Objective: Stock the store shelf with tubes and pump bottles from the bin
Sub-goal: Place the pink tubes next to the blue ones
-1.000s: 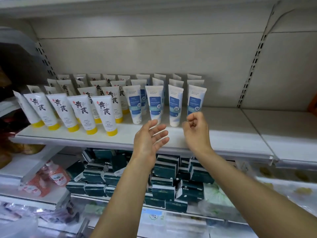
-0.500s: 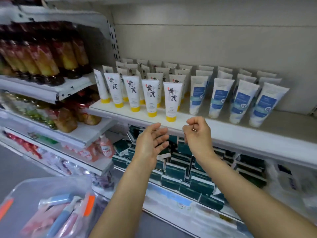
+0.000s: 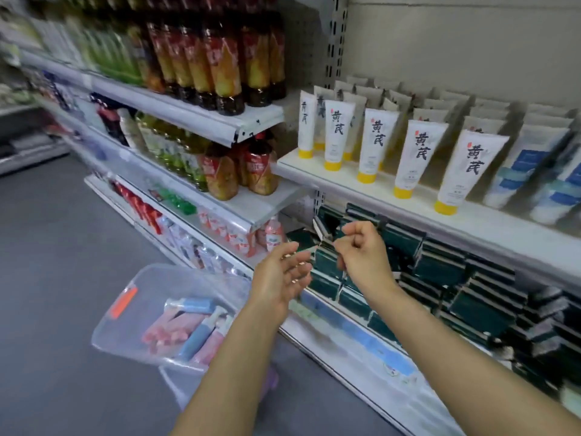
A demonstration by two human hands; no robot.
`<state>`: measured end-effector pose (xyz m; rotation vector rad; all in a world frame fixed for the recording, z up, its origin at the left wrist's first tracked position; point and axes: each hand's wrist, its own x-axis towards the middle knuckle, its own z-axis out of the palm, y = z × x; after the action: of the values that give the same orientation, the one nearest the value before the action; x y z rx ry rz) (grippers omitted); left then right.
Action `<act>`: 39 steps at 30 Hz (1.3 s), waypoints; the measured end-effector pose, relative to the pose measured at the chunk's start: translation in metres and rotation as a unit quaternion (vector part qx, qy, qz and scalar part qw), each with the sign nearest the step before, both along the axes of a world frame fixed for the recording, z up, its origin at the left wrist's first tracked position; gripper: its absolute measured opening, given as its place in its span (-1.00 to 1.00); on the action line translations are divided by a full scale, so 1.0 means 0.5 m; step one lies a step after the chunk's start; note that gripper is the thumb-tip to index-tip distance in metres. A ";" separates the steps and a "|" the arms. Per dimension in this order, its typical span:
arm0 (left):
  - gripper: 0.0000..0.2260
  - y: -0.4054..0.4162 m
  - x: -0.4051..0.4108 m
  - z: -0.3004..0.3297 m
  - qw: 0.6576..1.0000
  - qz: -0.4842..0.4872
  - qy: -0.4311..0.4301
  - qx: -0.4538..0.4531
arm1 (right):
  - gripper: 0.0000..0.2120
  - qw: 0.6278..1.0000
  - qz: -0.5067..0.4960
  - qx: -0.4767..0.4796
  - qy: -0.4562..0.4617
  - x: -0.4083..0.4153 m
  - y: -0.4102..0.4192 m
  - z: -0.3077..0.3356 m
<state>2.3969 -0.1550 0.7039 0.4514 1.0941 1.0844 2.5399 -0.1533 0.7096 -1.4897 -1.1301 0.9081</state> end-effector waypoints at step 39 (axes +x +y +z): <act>-0.85 0.200 -0.665 -0.566 0.897 0.296 0.120 -0.304 | -0.95 0.815 0.430 -0.352 -0.165 -0.623 0.343 -0.644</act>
<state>2.0642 -0.0549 0.4207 -0.2836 1.7819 1.1427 2.2282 0.0182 0.3877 -1.7526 -1.9350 1.8995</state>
